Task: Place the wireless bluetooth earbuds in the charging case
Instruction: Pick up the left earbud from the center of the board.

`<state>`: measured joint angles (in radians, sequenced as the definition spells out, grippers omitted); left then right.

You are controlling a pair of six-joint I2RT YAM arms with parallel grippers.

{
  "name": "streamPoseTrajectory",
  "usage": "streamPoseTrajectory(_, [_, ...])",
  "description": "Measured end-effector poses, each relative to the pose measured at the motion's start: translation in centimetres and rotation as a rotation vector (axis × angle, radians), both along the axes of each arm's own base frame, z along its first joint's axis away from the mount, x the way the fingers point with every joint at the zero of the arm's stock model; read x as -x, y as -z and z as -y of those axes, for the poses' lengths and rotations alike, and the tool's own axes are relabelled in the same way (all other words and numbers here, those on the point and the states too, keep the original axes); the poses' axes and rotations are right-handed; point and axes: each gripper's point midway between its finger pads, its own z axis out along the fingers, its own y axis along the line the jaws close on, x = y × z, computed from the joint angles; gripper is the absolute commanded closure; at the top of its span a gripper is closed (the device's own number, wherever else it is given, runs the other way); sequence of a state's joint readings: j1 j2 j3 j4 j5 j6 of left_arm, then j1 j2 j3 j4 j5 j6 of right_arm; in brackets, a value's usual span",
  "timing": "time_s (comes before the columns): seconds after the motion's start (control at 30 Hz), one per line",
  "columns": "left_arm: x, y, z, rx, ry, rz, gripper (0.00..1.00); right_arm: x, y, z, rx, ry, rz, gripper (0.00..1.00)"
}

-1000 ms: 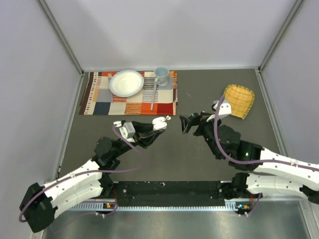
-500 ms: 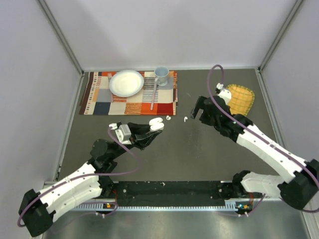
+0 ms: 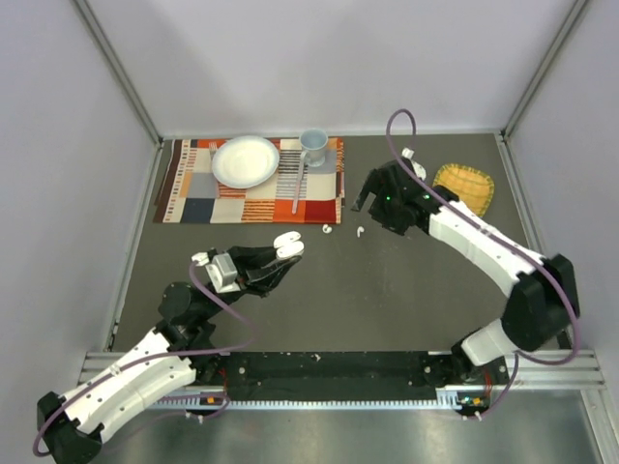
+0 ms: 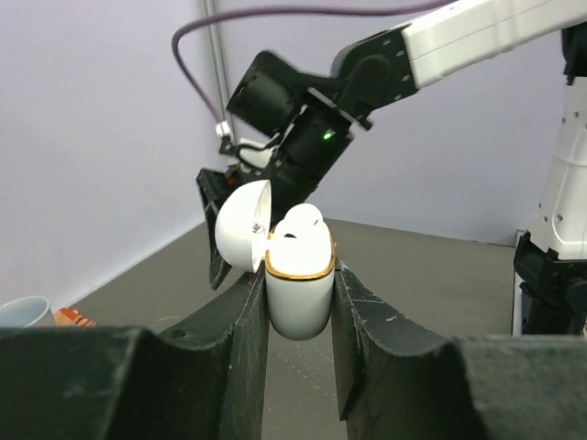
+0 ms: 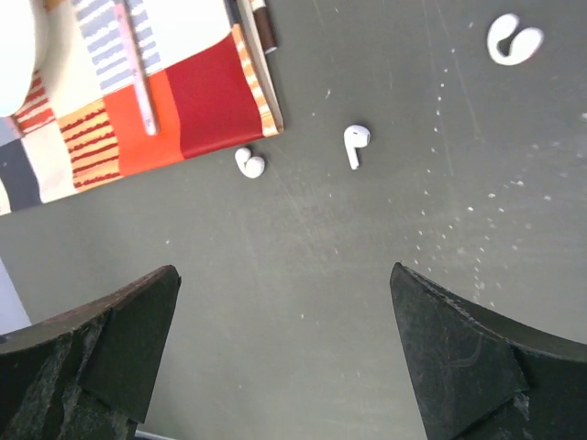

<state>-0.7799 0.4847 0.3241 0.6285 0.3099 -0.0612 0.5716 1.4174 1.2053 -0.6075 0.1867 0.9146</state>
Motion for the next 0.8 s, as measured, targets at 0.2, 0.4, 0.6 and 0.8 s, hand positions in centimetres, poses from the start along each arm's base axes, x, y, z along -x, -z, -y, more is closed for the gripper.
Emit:
streamPoseTrajectory(0.2, [0.1, 0.6, -0.6, -0.013, -0.022, -0.010, 1.00, -1.3, 7.3, -1.0, -0.018, 0.051, -0.238, 0.13])
streamPoseTrajectory(0.4, [0.0, 1.4, -1.2, -0.020, -0.050, -0.019, 1.00, -1.7, 9.2, -1.0, -0.003, 0.126, -0.306, 0.24])
streamPoseTrajectory(0.6, [-0.4, 1.9, -1.4, -0.037, -0.074, -0.030, 1.00, -4.1, 7.7, -0.7, 0.008, 0.195, -0.235, 0.32])
streamPoseTrajectory(0.8, [-0.4, 2.1, -1.4, -0.041, -0.078, -0.035, 1.00, -5.8, 9.1, -1.0, 0.056, 0.204, -0.242, 0.36])
